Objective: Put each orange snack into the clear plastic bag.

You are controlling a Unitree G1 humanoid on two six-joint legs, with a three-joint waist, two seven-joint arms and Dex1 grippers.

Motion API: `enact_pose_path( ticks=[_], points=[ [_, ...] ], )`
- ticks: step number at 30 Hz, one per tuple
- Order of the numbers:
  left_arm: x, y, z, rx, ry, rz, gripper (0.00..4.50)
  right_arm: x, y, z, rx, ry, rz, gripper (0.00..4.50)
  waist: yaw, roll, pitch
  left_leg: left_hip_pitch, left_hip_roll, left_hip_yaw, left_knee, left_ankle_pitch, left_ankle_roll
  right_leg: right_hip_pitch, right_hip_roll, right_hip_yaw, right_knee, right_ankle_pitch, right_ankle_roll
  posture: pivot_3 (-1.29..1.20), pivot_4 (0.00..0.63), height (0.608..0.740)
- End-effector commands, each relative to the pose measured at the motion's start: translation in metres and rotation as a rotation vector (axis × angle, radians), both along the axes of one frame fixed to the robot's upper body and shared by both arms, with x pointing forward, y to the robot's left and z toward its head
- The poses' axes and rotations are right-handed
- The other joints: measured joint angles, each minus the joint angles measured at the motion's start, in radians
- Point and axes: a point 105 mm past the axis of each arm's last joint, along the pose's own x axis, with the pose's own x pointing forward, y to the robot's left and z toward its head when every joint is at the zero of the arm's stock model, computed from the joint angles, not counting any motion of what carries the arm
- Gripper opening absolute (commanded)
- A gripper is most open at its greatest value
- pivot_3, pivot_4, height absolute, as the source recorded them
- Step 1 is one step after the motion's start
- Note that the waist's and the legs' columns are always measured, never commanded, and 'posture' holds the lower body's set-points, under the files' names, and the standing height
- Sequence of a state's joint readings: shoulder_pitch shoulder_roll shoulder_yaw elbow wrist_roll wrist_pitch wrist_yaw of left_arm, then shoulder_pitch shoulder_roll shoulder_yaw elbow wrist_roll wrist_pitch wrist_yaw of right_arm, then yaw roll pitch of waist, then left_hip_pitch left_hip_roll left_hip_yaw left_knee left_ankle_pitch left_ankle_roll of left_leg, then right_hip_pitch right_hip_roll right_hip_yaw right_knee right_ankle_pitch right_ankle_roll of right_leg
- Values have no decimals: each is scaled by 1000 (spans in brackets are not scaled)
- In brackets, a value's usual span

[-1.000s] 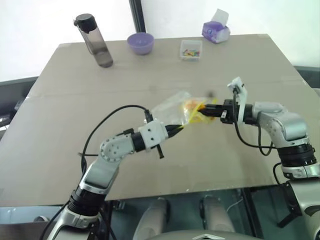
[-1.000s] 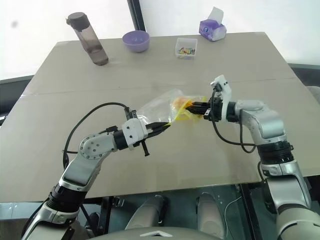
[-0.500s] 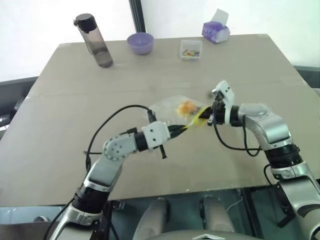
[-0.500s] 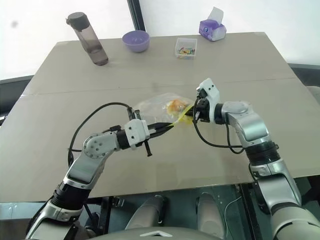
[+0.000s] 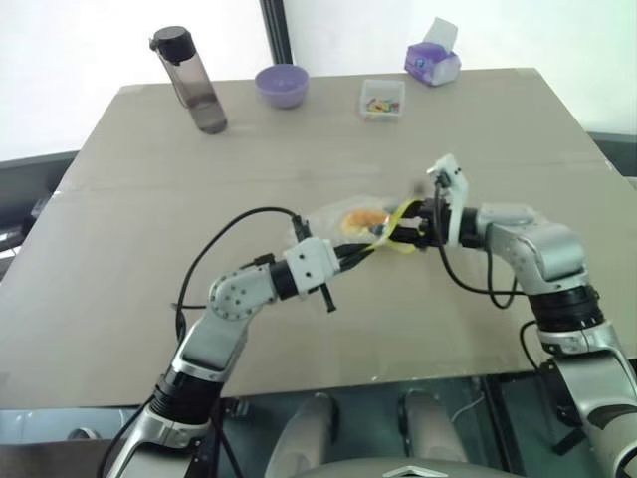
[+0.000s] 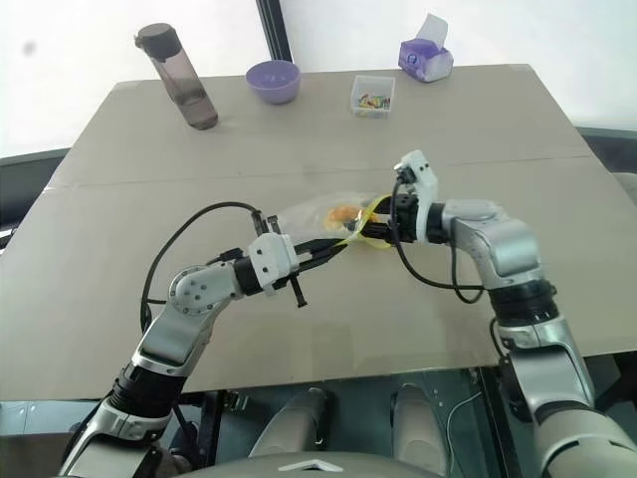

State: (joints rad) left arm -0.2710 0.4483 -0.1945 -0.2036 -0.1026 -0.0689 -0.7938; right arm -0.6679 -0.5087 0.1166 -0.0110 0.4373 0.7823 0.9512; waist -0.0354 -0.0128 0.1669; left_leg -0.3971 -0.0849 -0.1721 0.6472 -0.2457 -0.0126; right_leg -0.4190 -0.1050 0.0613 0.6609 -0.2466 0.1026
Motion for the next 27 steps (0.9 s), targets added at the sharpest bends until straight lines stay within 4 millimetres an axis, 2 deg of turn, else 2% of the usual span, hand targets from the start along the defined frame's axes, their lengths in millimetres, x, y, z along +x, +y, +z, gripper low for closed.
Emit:
enact_pose_path(
  ticks=[1, 6, 8, 11, 13, 16, 21, 24, 26, 27],
  points=[
    [2, 7, 11, -58, -16, 39, 0, -10, -19, 14, -19, -67, 41, 3244, 0, 0, 0, 0, 0, 0, 0, 0, 0, 0, 0, 0, 0, 0, 0, 0, 150, 740],
    [3, 8, 11, -70, -10, 48, 0, -14, -51, -6, -219, -89, 57, 3244, -3, 0, 0, 0, 0, 1, 0, 0, 0, 0, 0, 0, 0, 0, 0, 0, 150, 740],
    [3, 7, 12, -76, -8, 51, 0, -4, -64, -17, -323, -135, 9, 3244, -4, 0, 0, 0, 0, 1, 0, 0, 0, 0, 0, 0, 0, 0, 0, 0, 150, 740],
    [4, 7, 12, -83, -7, 55, 0, 16, -71, -28, -434, -233, -67, 3244, -4, 0, 0, 1, 0, 1, 1, 0, 0, 1, 0, 0, 0, 0, 0, 0, 150, 740],
    [5, 7, 13, -89, -7, 62, 0, 27, -70, -35, -494, -305, -91, 3244, -5, 0, 0, 1, 0, 1, 1, 0, 0, 1, 0, 0, 0, 0, 0, 0, 150, 740],
    [5, 8, 14, -94, -7, 69, 0, 40, -61, -37, -484, -383, -130, 3244, -7, 0, 0, 1, 0, 1, 1, 2, -4, 1, 0, 0, 0, 0, 0, 0, 150, 740],
    [4, 10, 13, -90, -5, 75, 0, 49, -45, -23, -412, -488, -148, 3244, -5, 0, 0, 1, 0, 1, 1, 2, -4, 1, 0, 1, 0, 0, 0, 0, 150, 740],
    [3, 11, 12, -87, -3, 77, 0, 45, -39, -19, -390, -535, -98, 2536, -3, 0, 0, 1, 0, 1, 1, 2, -4, 1, 0, 1, 0, 0, 0, 0, 150, 740],
    [3, 11, 12, -86, -3, 78, 0, 42, -37, -20, -386, -540, -71, 1860, -3, 0, 0, 1, 0, 1, 1, 2, -4, 1, 0, 1, 0, 0, 0, 0, 150, 740],
    [2, 11, 11, -86, -3, 79, 0, 41, -37, -21, -385, -544, -66, 1258, -3, 0, 0, 1, 0, 1, 0, 2, -4, 1, 0, 0, 0, 0, 0, 0, 150, 740]
  ],
)
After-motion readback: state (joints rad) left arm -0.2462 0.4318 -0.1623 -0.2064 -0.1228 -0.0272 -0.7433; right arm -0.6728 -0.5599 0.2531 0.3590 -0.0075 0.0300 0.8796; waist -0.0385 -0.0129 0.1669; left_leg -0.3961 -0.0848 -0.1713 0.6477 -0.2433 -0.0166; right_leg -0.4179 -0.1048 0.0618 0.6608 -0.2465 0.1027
